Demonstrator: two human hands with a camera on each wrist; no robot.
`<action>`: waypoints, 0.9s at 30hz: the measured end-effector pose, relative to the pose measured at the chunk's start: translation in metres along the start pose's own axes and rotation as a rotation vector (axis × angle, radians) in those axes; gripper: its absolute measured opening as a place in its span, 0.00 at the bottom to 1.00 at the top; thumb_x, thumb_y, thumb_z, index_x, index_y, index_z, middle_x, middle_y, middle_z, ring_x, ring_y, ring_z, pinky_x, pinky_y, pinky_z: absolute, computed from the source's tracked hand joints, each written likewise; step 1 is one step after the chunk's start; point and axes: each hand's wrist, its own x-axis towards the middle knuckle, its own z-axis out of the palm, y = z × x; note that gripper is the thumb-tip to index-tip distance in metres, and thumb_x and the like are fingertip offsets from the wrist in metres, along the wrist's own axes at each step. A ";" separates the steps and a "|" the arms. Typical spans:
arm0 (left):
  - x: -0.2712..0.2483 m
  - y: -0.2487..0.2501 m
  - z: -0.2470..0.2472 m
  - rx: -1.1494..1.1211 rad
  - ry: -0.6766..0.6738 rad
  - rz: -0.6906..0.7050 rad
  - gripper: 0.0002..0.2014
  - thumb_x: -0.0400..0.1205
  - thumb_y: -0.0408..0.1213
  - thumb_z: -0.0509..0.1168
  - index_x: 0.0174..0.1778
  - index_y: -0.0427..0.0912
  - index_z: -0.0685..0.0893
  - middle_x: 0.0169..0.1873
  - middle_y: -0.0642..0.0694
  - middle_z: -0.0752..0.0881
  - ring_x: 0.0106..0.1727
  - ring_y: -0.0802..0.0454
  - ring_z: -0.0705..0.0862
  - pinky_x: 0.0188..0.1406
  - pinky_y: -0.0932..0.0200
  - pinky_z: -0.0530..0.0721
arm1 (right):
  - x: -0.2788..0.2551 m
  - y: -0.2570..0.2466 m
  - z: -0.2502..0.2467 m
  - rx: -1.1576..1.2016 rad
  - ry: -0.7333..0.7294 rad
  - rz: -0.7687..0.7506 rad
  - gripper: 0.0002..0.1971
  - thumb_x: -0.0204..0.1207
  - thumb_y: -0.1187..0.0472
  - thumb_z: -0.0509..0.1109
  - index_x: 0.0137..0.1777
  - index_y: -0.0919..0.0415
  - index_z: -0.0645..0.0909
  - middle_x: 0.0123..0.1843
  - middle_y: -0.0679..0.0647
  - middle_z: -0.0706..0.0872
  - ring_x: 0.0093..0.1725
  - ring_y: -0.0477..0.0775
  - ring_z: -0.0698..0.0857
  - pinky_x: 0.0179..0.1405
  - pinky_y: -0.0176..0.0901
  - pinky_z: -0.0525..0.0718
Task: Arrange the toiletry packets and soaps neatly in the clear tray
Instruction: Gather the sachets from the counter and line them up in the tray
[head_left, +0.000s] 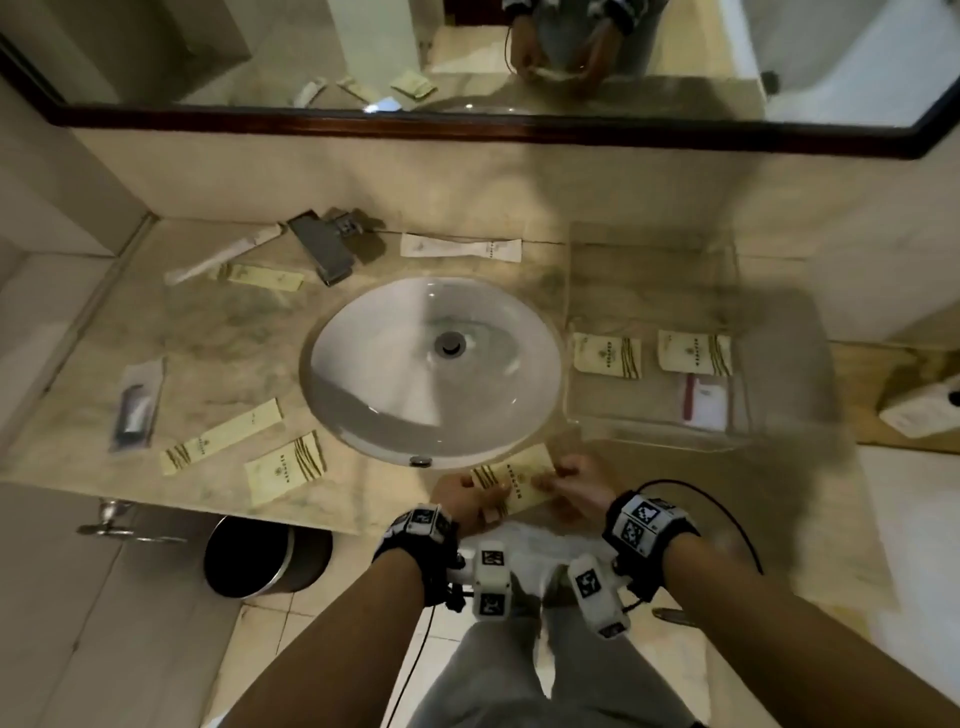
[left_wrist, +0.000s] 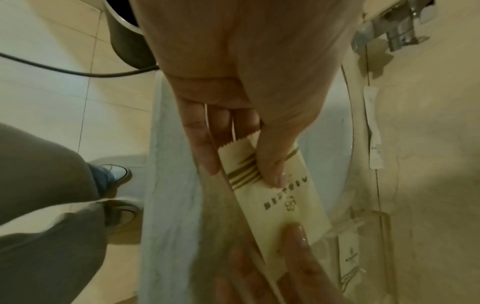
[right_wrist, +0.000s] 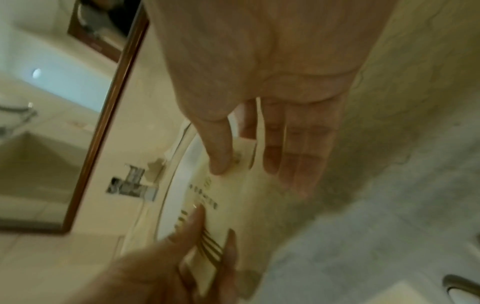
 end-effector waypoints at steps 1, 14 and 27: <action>-0.007 0.006 0.001 0.064 -0.022 0.018 0.06 0.72 0.31 0.77 0.42 0.36 0.88 0.40 0.35 0.90 0.40 0.40 0.89 0.51 0.44 0.89 | -0.003 -0.005 -0.002 -0.022 -0.023 -0.007 0.05 0.74 0.65 0.75 0.46 0.61 0.82 0.40 0.57 0.87 0.30 0.52 0.85 0.28 0.44 0.86; -0.002 0.096 0.051 0.575 0.022 0.350 0.14 0.75 0.38 0.75 0.25 0.44 0.80 0.24 0.46 0.81 0.23 0.55 0.81 0.26 0.65 0.82 | -0.001 -0.056 -0.070 -0.343 0.202 -0.309 0.05 0.70 0.56 0.77 0.38 0.52 0.82 0.41 0.52 0.88 0.43 0.56 0.88 0.41 0.50 0.86; 0.026 0.124 0.100 0.085 -0.002 0.057 0.06 0.75 0.37 0.76 0.43 0.38 0.90 0.28 0.45 0.80 0.21 0.54 0.68 0.19 0.66 0.69 | 0.021 -0.043 -0.120 0.125 0.211 -0.069 0.05 0.80 0.63 0.67 0.48 0.62 0.83 0.33 0.58 0.88 0.26 0.53 0.85 0.25 0.41 0.84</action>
